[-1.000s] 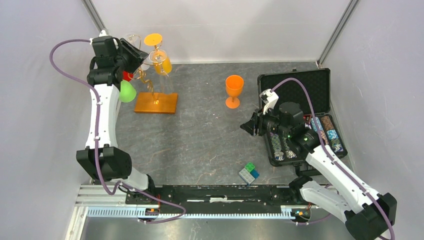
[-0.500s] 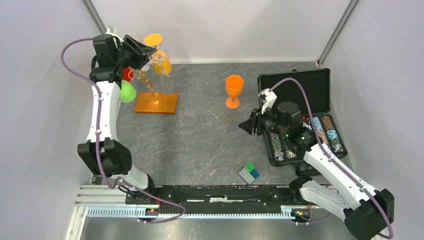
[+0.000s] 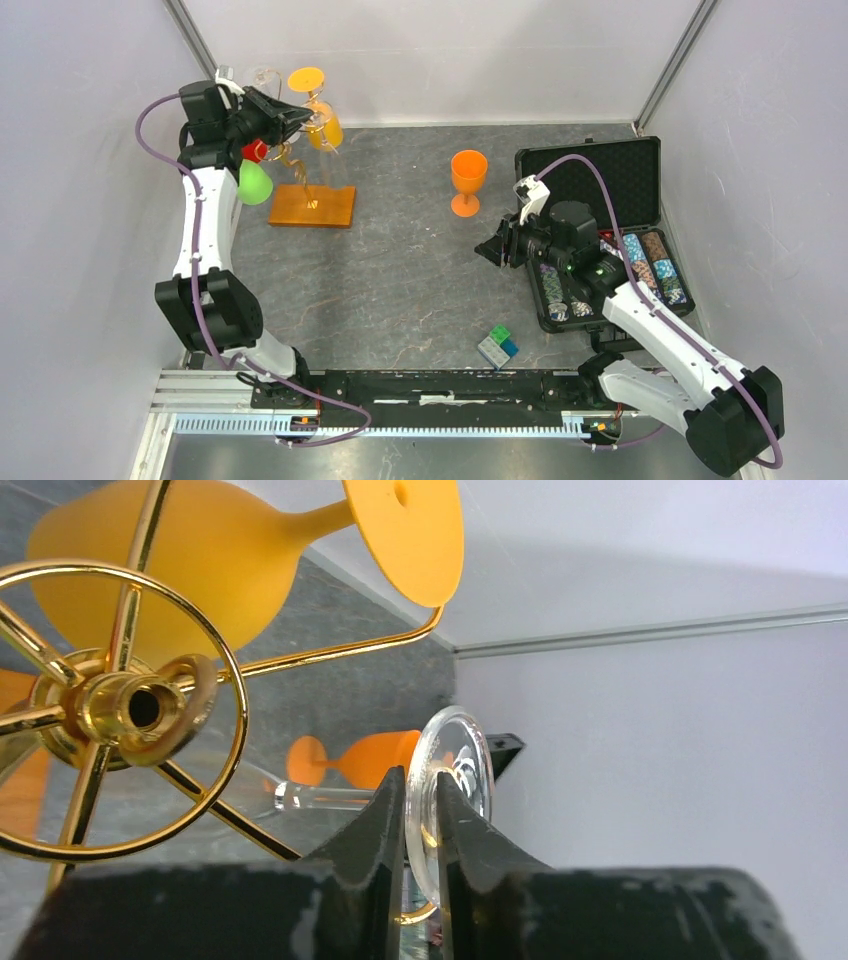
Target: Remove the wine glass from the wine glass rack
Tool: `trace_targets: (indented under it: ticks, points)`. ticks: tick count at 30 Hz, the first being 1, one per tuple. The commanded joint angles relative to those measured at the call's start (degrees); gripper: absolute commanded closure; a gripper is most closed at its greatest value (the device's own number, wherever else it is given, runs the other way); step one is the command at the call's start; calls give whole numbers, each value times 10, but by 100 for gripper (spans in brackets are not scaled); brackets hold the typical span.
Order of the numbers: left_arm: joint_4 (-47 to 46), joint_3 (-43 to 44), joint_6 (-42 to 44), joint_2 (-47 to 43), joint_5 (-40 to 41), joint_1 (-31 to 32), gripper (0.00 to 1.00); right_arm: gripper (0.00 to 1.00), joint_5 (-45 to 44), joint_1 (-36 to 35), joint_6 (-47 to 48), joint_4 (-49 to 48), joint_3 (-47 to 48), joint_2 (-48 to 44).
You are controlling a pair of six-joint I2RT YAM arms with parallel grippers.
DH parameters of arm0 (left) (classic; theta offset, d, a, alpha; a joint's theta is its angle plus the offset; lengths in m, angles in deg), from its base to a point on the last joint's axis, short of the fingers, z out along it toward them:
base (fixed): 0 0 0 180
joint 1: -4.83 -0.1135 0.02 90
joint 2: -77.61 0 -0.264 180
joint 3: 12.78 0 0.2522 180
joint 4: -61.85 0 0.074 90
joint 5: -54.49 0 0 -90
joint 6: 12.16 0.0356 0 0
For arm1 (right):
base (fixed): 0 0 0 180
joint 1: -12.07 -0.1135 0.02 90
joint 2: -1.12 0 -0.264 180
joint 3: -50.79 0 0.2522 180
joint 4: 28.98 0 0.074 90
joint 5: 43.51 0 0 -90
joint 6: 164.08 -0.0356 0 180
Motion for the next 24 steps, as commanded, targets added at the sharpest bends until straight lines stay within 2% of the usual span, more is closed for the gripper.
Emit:
trace_targets:
  ticks: [1, 7, 10, 13, 14, 18, 24]
  points:
    - [-76, -50, -73, -30, -79, -24, 84, 57, -2, 0, -6, -26, 24, 5]
    - [-109, -56, -97, -40, -98, -27, 97, 59, -17, 0, -11, -25, 26, 0]
    - [-111, -55, -97, -43, -95, -28, 96, 59, -16, 0, -13, -25, 22, -5]
    - [-112, -56, -96, -39, -95, -28, 90, 59, -18, -1, -13, -26, 21, -6]
    - [-112, -56, -94, -37, -94, -29, 83, 59, -18, 0, -13, -26, 21, -6]
    - [-95, -48, -71, -35, -86, -28, 66, 59, -18, 0, -13, -31, 19, -4]
    - [-9, -16, 11, -38, -55, -28, 61, 59, -16, 0, -11, -37, 15, 2]
